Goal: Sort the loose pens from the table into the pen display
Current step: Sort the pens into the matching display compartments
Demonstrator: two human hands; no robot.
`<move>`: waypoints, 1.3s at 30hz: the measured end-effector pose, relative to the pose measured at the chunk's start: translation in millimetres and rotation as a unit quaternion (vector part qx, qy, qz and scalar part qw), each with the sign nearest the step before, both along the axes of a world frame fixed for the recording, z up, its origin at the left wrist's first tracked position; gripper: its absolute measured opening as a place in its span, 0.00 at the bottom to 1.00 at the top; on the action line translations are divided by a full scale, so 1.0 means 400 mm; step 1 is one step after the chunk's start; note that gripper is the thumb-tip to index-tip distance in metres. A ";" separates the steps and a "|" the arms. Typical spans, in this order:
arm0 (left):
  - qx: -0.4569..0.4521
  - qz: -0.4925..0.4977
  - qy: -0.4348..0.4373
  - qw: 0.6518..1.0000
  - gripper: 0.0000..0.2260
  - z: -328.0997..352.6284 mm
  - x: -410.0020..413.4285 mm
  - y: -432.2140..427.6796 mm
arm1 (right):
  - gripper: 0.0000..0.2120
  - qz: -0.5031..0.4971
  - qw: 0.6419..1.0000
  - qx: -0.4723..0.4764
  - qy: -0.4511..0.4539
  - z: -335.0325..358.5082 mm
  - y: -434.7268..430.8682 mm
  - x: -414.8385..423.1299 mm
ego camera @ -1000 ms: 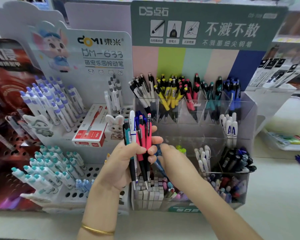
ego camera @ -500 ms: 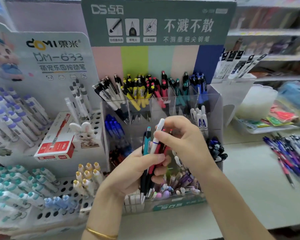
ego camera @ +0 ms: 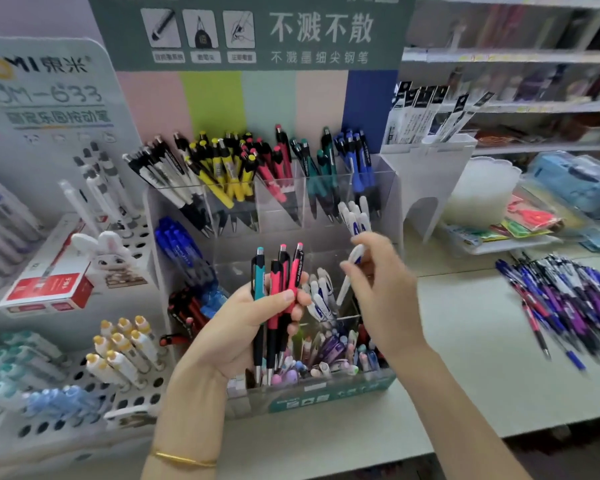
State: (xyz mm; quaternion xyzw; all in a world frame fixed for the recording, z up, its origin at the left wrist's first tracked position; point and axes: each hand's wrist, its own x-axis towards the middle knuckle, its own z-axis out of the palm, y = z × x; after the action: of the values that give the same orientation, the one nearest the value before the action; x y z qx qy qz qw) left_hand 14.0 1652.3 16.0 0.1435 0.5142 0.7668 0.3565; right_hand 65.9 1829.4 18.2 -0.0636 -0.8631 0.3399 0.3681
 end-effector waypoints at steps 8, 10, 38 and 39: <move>-0.024 0.035 0.035 0.998 0.16 0.014 0.047 0.023 | 0.10 0.022 0.979 0.130 -0.154 -0.112 -0.002 -0.022; -0.016 0.040 0.048 0.998 0.13 0.017 0.052 0.027 | 0.10 0.024 0.993 0.091 -0.068 -0.071 -0.007 -0.011; -0.053 0.099 0.132 0.985 0.07 0.169 -0.068 0.108 | 0.07 0.046 0.977 0.043 0.201 0.241 0.062 -0.258; -0.043 0.099 0.121 0.987 0.07 0.172 -0.072 0.109 | 0.09 0.042 0.980 0.069 0.180 0.233 0.059 -0.271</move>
State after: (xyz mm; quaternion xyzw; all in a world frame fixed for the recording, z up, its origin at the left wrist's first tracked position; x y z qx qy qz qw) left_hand -14.8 1696.1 84.6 0.1685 0.5977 0.7523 0.2199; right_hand -42.6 1852.9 111.4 0.0605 -0.8062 0.3006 0.5059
